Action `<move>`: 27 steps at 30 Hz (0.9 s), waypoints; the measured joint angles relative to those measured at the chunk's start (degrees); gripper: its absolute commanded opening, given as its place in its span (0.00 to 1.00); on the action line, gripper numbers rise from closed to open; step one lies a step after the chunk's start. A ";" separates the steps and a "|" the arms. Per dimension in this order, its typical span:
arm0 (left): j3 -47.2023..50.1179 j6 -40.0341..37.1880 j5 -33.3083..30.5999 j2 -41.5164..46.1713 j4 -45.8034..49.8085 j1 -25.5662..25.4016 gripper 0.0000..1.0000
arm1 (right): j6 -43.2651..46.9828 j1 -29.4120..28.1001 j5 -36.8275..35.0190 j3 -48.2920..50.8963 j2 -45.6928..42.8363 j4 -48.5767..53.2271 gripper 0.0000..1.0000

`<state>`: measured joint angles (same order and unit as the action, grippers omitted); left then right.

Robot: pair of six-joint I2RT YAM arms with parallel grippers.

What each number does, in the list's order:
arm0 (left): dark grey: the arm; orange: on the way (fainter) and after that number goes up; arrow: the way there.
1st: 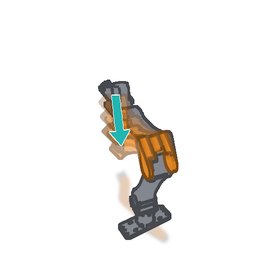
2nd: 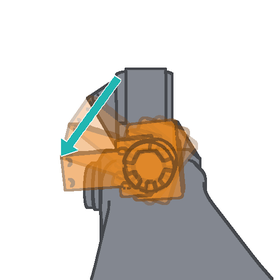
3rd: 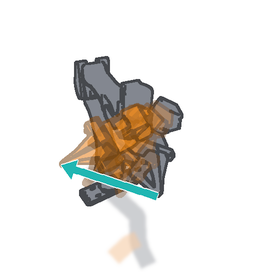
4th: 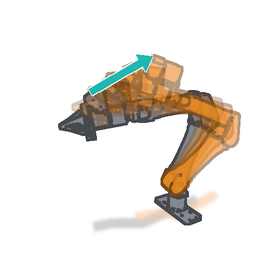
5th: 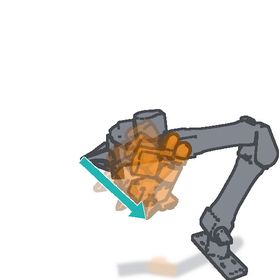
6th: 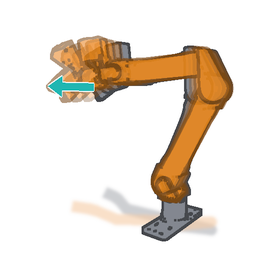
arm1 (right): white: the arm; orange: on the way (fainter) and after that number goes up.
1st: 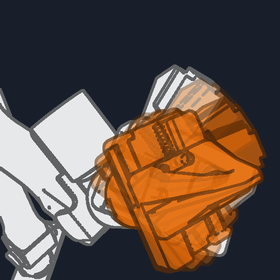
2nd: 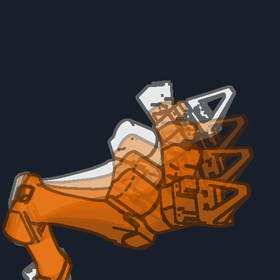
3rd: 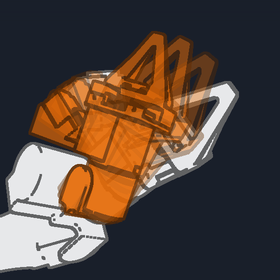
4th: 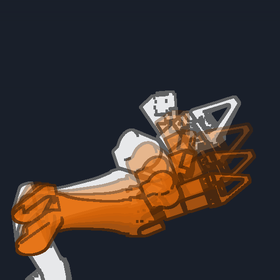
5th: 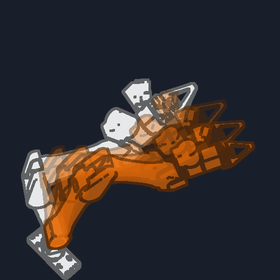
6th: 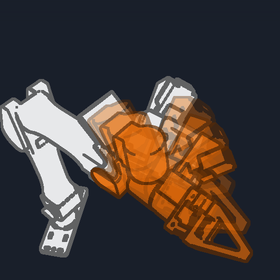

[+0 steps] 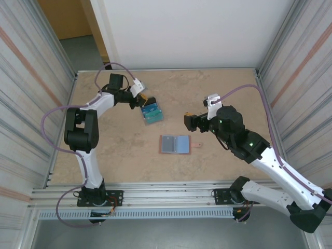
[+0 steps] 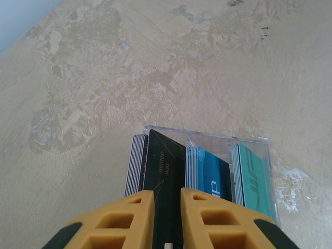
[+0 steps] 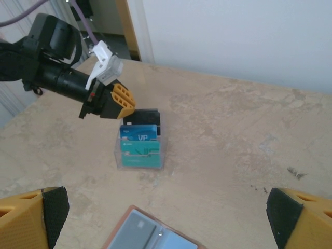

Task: Take the credit cards out of the card holder

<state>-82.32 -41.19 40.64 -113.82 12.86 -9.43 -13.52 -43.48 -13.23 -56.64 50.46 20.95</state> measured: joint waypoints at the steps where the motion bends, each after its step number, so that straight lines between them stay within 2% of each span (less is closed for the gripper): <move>1: 0.00 0.02 0.00 0.00 0.02 0.00 0.21 | 0.00 0.00 0.00 0.00 -0.13 -0.02 0.99; 8: 1.03 1.36 -0.22 1.44 0.13 -0.04 0.23 | 0.22 0.00 0.85 -0.02 0.07 0.04 0.99; 14: 6.40 6.93 -2.58 9.79 -3.76 -0.79 0.54 | 0.00 -0.46 -0.17 -2.19 4.48 2.36 0.99; 21: 18.36 15.96 -6.75 22.51 -12.13 -3.21 0.98 | -2.03 -1.57 -1.99 -2.89 8.74 4.24 0.99; 27: 28.20 23.47 -12.55 29.57 -15.89 -6.19 0.99 | -5.66 -1.62 -1.92 -2.89 10.23 6.19 0.97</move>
<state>-54.13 -17.72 28.10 -84.25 -3.03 -15.62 -19.18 -45.10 -15.16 -59.53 60.69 27.14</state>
